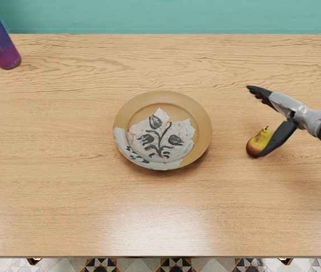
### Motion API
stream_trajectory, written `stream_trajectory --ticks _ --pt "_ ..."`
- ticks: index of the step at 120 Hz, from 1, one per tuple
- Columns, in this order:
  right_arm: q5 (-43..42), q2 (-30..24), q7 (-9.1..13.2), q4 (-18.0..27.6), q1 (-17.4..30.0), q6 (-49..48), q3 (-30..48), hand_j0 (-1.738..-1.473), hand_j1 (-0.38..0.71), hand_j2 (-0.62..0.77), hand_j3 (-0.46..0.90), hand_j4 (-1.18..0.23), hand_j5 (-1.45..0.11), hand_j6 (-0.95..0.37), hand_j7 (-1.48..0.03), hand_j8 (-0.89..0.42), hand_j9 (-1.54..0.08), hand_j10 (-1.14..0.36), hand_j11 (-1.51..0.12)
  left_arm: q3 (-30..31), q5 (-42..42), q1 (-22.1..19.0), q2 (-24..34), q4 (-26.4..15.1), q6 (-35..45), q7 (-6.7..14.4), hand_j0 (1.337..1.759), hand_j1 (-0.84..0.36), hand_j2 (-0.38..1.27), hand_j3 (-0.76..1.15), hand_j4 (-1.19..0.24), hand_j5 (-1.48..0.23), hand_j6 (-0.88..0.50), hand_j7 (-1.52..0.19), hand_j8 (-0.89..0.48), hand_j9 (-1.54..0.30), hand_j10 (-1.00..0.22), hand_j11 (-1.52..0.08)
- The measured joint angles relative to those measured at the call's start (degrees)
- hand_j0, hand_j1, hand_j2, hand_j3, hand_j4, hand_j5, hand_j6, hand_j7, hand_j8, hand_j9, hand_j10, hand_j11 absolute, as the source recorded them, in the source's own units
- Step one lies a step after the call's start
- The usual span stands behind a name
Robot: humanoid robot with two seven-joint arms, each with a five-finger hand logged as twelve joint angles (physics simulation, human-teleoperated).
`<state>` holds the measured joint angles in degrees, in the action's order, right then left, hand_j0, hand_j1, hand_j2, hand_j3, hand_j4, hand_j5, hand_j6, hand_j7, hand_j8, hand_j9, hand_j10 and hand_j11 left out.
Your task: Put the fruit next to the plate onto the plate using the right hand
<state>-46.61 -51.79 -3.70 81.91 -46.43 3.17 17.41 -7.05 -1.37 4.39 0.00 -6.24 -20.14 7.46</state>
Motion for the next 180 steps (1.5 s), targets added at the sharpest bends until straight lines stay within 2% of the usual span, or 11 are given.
stream_trajectory --ticks 68,108,148,180 --pt "-1.19 3.06 0.11 -2.95 2.76 8.24 -2.92 -1.658 -0.35 0.00 0.00 0.00 0.00 -0.01 0.00 0.00 0.00 0.00 0.00 -0.08 -0.10 -0.97 0.00 0.00 0.00 0.00 1.658 0.35 0.00 0.00 0.00 0.00 0.00 0.00 0.00 0.00 0.00 0.00" --pt "-1.39 5.37 0.46 -5.38 3.01 9.24 -3.86 -1.658 -0.35 0.00 0.00 0.00 0.00 0.00 0.00 0.00 0.00 0.00 0.00 -0.08 -0.11 -1.05 0.00 0.00 0.01 0.00 1.658 0.35 0.00 0.00 0.00 0.00 0.00 0.00 0.00 0.00 0.00 0.00" --pt "-1.44 6.14 0.72 -6.12 2.71 9.11 -4.70 -1.658 -0.22 -0.02 0.00 -0.11 -0.14 -0.11 -0.14 -0.11 -0.14 -0.11 -0.14 -0.08 -0.17 -1.47 0.00 -0.07 0.01 0.00 1.658 0.35 0.00 0.00 0.00 0.00 0.00 0.00 0.00 0.00 0.00 0.00" --pt "-1.60 6.16 1.60 -4.76 1.41 8.99 -5.70 -1.658 -0.17 -0.03 0.00 -0.16 -0.20 -0.16 -0.20 -0.16 -0.20 -0.15 -0.20 -0.16 -0.20 -1.58 0.00 -0.14 0.00 0.00 1.658 0.35 0.00 0.00 0.00 0.00 0.00 0.00 0.00 0.00 0.00 0.00"
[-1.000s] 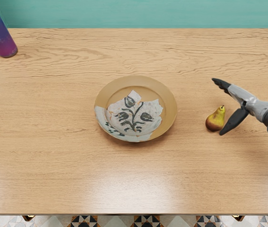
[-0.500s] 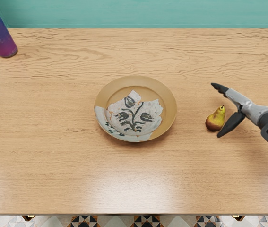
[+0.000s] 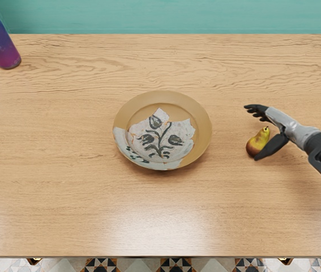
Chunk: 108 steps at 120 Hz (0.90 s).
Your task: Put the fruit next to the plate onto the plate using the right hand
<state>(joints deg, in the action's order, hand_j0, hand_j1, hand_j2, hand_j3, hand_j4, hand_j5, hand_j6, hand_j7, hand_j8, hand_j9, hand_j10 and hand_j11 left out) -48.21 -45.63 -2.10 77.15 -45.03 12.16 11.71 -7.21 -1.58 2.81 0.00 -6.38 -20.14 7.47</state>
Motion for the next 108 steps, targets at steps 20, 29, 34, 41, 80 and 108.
stream_trajectory --ticks 20,29,34,41,80,108 --pt "-0.15 0.01 0.47 0.22 -1.22 -0.06 -2.16 -1.658 -0.15 -0.03 0.00 -0.18 -0.22 -0.18 -0.22 -0.18 -0.22 -0.17 -0.22 -0.01 0.00 0.00 0.00 -0.03 0.00 0.00 1.658 0.35 0.00 0.00 0.00 0.00 0.00 0.00 0.00 0.00 0.00 0.00" --pt "-0.38 -0.02 0.56 0.52 -1.56 -0.17 -2.60 -1.658 -0.11 -0.04 0.00 -0.20 -0.26 -0.20 -0.26 -0.20 -0.26 -0.20 -0.26 -0.01 0.00 0.00 0.00 -0.03 0.00 -0.01 1.658 0.35 0.00 0.00 0.00 0.00 0.00 0.00 0.00 0.00 0.00 0.00" --pt "-0.55 -0.04 0.61 0.69 -1.78 -0.24 -2.74 -1.658 -0.10 -0.04 0.00 -0.21 -0.27 -0.22 -0.27 -0.22 -0.27 -0.21 -0.27 -0.01 0.00 0.00 0.00 -0.03 -0.01 -0.01 1.658 0.35 0.00 0.00 0.00 0.00 0.00 0.00 0.00 0.00 0.00 0.00" --pt "-0.70 -0.05 0.65 0.89 -1.97 -0.30 -2.86 -1.658 -0.08 -0.03 0.00 -0.24 -0.30 -0.24 -0.30 -0.24 -0.30 -0.24 -0.30 -0.01 0.00 0.00 0.00 -0.02 0.00 0.00 1.658 0.35 0.00 0.00 0.00 0.00 0.00 0.00 0.00 0.00 0.00 0.00" --pt "-1.05 -0.23 0.70 1.99 -2.58 -0.42 -3.63 -1.658 0.04 0.02 0.00 -0.36 -0.46 -0.36 -0.46 -0.36 -0.46 -0.36 -0.46 -0.01 0.00 0.00 0.00 -0.01 0.01 0.00 1.658 0.35 0.00 0.00 0.00 0.00 0.00 0.00 0.00 0.00 0.00 0.00" --pt "-1.29 -0.27 0.67 2.22 -2.65 -0.45 -3.98 -1.658 0.10 0.08 0.00 -0.44 -0.55 -0.44 -0.55 -0.44 -0.55 -0.44 -0.55 -0.03 0.01 0.00 0.00 -0.02 0.02 -0.02 1.658 0.35 0.00 0.00 0.00 0.00 0.00 0.00 0.00 0.00 0.00 0.00"
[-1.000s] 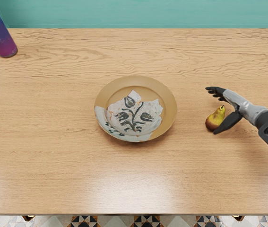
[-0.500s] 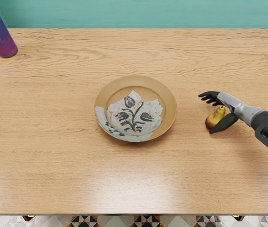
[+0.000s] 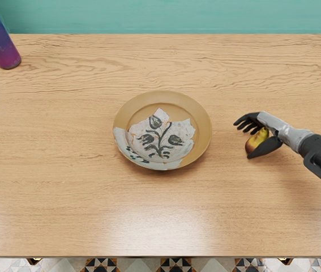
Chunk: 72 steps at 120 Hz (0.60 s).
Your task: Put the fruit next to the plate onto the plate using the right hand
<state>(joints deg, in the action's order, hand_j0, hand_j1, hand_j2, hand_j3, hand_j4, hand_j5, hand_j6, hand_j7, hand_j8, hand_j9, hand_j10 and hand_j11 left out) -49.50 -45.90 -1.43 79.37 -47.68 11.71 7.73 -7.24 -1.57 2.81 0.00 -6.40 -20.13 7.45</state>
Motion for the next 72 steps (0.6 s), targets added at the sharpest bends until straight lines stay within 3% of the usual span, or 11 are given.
stream_trajectory --ticks 5,20,72 --pt "-0.12 -0.08 -0.02 0.11 -0.01 0.00 -0.07 -1.658 0.10 0.06 0.00 -0.45 -0.57 -0.45 -0.57 -0.45 -0.57 -0.45 -0.57 -0.01 0.01 0.00 0.00 0.01 0.00 0.00 1.658 0.35 0.00 0.00 0.00 0.00 0.00 0.00 0.00 0.00 0.00 0.00" --pt "-0.20 -0.25 -0.09 0.23 0.13 0.03 -0.25 -1.658 0.14 0.18 0.00 -0.48 -0.60 -0.48 -0.60 -0.48 -0.60 -0.48 -0.60 -0.02 0.01 -0.04 0.00 0.04 0.00 0.00 1.658 0.35 0.00 0.00 0.00 0.00 0.00 0.00 0.00 0.00 0.00 0.00" --pt "-0.12 -0.45 -0.08 0.51 0.06 0.01 -0.67 -1.657 0.21 0.23 0.00 -0.59 -0.77 -0.60 -0.76 -0.60 -0.77 -0.56 -0.77 -0.01 0.01 -0.09 0.00 0.05 0.00 0.00 1.658 0.35 0.00 0.00 0.00 0.00 0.00 0.00 0.00 0.00 0.00 0.00"
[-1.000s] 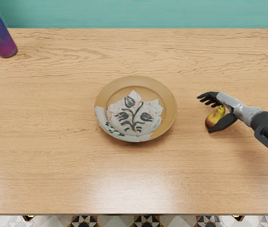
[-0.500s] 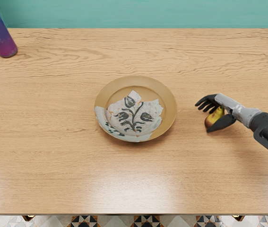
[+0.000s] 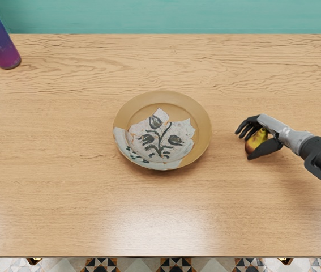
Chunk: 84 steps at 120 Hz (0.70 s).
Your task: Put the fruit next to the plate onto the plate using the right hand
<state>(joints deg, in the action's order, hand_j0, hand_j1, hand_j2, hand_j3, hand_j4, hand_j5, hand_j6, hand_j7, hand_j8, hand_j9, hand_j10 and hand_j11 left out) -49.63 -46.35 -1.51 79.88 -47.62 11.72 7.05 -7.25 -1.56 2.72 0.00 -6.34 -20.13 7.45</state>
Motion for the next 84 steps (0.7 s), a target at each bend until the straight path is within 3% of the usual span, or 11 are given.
stream_trajectory --ticks 69,84 --pt "0.29 -0.07 0.00 -0.11 -0.20 0.04 -0.23 -1.655 0.25 0.32 0.00 -0.72 -1.01 -0.74 -0.96 -0.49 -1.00 -0.46 -0.99 0.04 -0.02 -0.17 0.00 0.00 0.01 0.01 1.658 0.35 0.00 0.00 0.00 0.00 0.00 0.00 0.00 0.00 0.00 0.00" --pt "0.04 -0.07 0.05 -0.12 -0.37 0.09 -0.29 -1.653 0.22 0.23 0.00 -0.76 -1.03 -0.78 -1.01 -0.46 -1.03 -0.44 -1.03 0.04 -0.03 -0.17 0.00 -0.01 0.00 0.02 1.658 0.35 0.00 0.00 0.00 0.00 0.00 0.00 0.00 0.00 0.00 0.00"
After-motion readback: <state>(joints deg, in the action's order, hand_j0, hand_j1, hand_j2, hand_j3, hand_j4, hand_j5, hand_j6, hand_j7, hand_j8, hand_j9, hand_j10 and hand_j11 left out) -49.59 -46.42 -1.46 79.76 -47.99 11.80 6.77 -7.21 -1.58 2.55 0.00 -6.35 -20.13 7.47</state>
